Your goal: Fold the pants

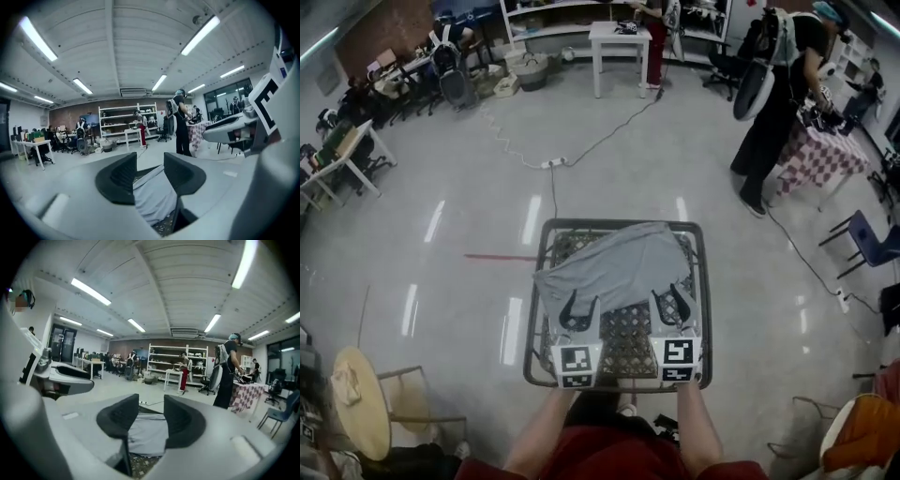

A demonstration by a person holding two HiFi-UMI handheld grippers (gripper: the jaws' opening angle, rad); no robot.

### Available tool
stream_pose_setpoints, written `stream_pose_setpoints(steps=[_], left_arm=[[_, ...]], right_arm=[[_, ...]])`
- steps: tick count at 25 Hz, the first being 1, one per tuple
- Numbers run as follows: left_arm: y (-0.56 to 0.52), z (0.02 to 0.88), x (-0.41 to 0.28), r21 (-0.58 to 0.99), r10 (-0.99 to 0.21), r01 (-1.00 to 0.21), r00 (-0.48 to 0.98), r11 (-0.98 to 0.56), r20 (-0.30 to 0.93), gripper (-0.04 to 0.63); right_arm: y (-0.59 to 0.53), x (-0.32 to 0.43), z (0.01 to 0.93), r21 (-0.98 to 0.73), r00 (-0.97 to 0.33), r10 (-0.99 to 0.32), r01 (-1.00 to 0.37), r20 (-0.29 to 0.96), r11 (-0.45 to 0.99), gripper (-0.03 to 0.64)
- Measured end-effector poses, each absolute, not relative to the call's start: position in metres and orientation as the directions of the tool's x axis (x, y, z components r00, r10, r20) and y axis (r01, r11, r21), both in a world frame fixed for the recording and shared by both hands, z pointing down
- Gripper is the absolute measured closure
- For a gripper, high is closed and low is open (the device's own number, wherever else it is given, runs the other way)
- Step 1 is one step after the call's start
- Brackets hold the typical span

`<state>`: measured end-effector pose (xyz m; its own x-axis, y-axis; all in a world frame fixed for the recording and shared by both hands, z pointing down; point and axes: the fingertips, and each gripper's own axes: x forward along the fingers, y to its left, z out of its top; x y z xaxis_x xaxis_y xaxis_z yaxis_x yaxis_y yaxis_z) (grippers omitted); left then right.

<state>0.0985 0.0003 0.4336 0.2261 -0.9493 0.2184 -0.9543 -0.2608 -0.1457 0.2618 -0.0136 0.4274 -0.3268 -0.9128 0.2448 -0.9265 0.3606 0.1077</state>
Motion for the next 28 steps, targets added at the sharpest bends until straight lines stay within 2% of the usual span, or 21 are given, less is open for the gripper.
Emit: stream_pose_setpoints(steps=[4,9,12,17,23,28], left_arm=[[0.047,0.404,0.133,-0.079,-0.951,-0.951,0.291,-0.299,0.104,0.407],[0.097,0.373,0.144,-0.066,-0.953,-0.951,0.302,-0.302,0.015,0.407],[0.114,0.368,0.153,-0.060,-0.946,-0.944,0.323,-0.323,0.016,0.436],[0.128,0.355,0.159,-0.080,-0.935,-0.932,0.352,-0.354,0.038,0.591],[0.137,0.348,0.149,-0.085,-0.923,-0.920,0.383,-0.383,0.020,0.589],[0.143,0.341,0.095,-0.084,-0.935,-0.931,0.355,-0.354,0.000,0.589]], right_arm=[[0.042,0.279,0.388,0.015,-0.326,-0.939,-0.944,0.109,0.329,0.460],[0.094,0.283,0.362,-0.021,-0.340,-0.940,-0.940,0.020,0.340,0.460],[0.110,0.287,0.362,-0.031,-0.339,-0.941,-0.940,0.019,0.339,0.488],[0.129,0.288,0.351,-0.043,-0.351,-0.936,-0.936,0.008,0.350,0.615],[0.142,0.274,0.352,-0.014,-0.360,-0.933,-0.933,0.018,0.360,0.615],[0.143,0.234,0.352,0.031,-0.373,-0.927,-0.927,0.044,0.374,0.615]])
